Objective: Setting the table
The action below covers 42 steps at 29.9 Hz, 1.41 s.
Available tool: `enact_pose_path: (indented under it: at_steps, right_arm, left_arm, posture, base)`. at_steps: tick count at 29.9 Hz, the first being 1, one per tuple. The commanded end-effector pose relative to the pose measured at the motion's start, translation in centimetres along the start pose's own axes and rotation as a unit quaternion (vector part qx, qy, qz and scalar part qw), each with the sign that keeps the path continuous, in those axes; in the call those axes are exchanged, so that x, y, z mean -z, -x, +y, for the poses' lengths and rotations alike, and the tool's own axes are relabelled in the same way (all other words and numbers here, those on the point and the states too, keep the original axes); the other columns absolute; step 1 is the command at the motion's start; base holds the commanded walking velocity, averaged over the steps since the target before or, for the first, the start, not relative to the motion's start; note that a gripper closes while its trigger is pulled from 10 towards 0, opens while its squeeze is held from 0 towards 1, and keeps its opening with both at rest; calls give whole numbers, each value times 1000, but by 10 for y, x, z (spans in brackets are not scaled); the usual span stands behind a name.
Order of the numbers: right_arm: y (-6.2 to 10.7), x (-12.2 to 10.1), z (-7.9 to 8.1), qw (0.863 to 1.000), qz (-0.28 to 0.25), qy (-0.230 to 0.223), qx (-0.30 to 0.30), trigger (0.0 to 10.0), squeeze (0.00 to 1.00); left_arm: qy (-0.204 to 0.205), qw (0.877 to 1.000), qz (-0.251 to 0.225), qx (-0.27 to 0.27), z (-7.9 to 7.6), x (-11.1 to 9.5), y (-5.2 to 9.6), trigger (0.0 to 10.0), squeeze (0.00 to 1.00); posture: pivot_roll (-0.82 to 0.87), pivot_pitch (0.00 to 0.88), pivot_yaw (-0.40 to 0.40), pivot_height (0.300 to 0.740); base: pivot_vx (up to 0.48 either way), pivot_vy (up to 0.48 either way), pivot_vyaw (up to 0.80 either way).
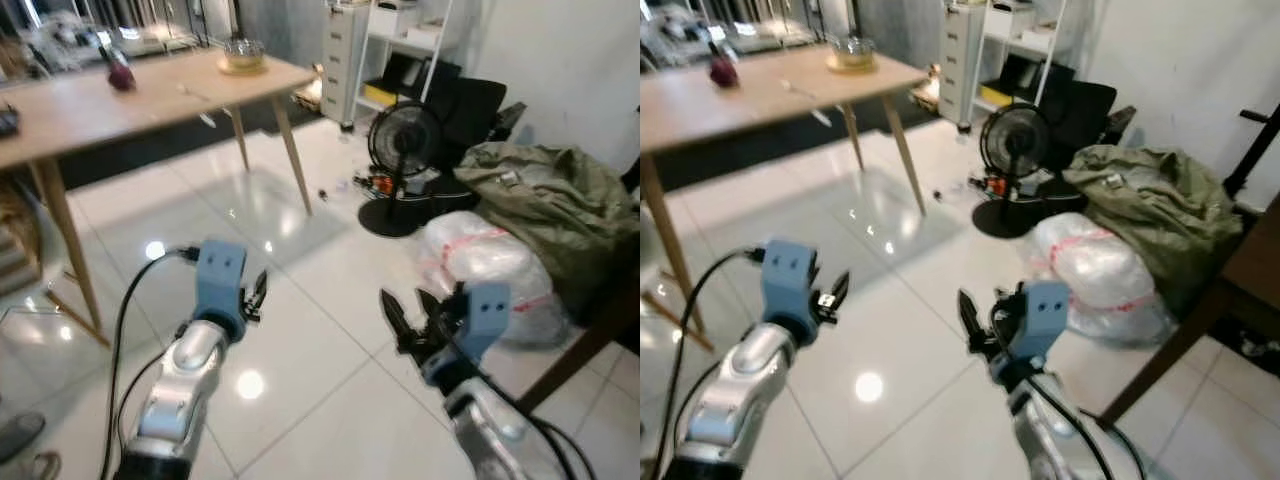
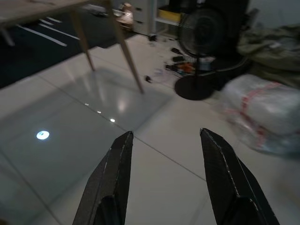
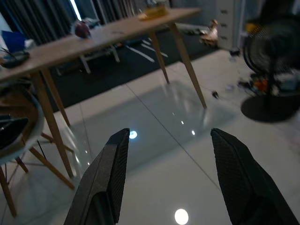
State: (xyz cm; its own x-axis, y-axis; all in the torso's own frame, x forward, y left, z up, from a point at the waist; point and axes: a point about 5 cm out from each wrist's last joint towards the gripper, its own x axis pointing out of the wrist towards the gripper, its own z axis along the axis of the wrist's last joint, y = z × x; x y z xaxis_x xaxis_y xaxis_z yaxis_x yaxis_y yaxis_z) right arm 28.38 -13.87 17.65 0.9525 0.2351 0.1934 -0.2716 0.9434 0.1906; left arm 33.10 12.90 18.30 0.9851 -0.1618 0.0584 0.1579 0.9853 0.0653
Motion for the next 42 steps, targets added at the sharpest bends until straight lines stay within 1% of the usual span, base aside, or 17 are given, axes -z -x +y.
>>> enact_pose_path:
  at_steps: [1,7,8,9,10,13,14,15,16,17,18,19,20,22,23,33,42]
  right_arm:
    - [2,5,2,1000,7,-8,1,10000,0]
    - [2,5,-1,1000,4,-11,21,10000,0]
    - [-1,5,-11,998,5,-8,66,10000,0]
    - [-1,5,-17,996,4,-10,94,10000,0]
    - [-1,5,-17,996,4,-10,94,10000,0]
    - [1,5,-43,984,8,3,176,10000,0]
    - [1,5,-43,984,8,3,176,10000,0]
    - [3,5,-50,981,12,13,194,10000,0]
    - [3,5,-50,981,12,13,194,10000,0]
    - [5,5,-57,979,13,30,201,10000,0]
    - [6,4,-64,977,17,65,201,10000,0]
    - [6,4,-64,977,17,65,201,10000,0]
    - [10,2,-76,973,22,100,206,10000,0]
    - [13,2,-84,966,33,138,216,10000,0]
    - [14,2,-87,964,34,147,218,10000,0]
    - [13,0,-88,968,17,129,214,10000,0]
    - [4,-6,-77,976,-8,117,184,10000,0]
  left_arm:
    - [-3,1000,12,-9,5,6,2,10000,0]
    - [-2,1000,11,-11,6,5,2,10000,0]
    - [-3,1000,11,-12,6,6,3,10000,0]
    - [-3,1000,10,-11,6,6,3,10000,0]
    - [-3,1000,10,-11,6,6,3,10000,0]
    - [-9,1000,8,-5,4,6,5,10000,0]
    - [-9,1000,8,-5,4,6,5,10000,0]
    - [-12,1000,8,-3,3,7,6,10000,0]
    - [-12,1000,8,-3,3,7,6,10000,0]
    - [-13,1000,8,0,2,7,6,10000,0]
    - [-16,1000,7,4,1,7,7,10000,0]
    - [-16,1000,7,4,1,7,7,10000,0]
    - [-21,1000,6,11,-1,8,7,10000,0]
    - [-26,1000,5,16,-2,9,8,10000,0]
    - [-27,999,4,17,-3,9,8,10000,0]
    - [-27,999,6,25,-5,12,8,10000,0]
    - [-27,999,1,26,-5,10,7,10000,0]
  posture:
    - [64,67,76,740]
    - [70,69,71,740]
    - [70,69,71,740]
    - [70,69,71,740]
    - [70,69,71,740]
    - [70,71,63,740]
    - [70,71,63,740]
    - [70,71,63,740]
    - [70,71,63,740]
    - [65,71,61,740]
    - [62,70,61,740]
    - [62,70,61,740]
    - [56,70,60,740]
    - [56,70,60,740]
    - [52,68,59,740]
    - [54,67,61,740]
    - [61,61,65,740]
  base:
    - [480,0,0]
    - [480,0,0]
    - [480,0,0]
    - [480,0,0]
    - [480,0,0]
    - [480,0,0]
    - [480,0,0]
    - [480,0,0]
    - [480,0,0]
    - [480,0,0]
    - [480,0,0]
    - [480,0,0]
    - [480,0,0]
    - [480,0,0]
    - [480,0,0]
    - [480,0,0]
    - [480,0,0]
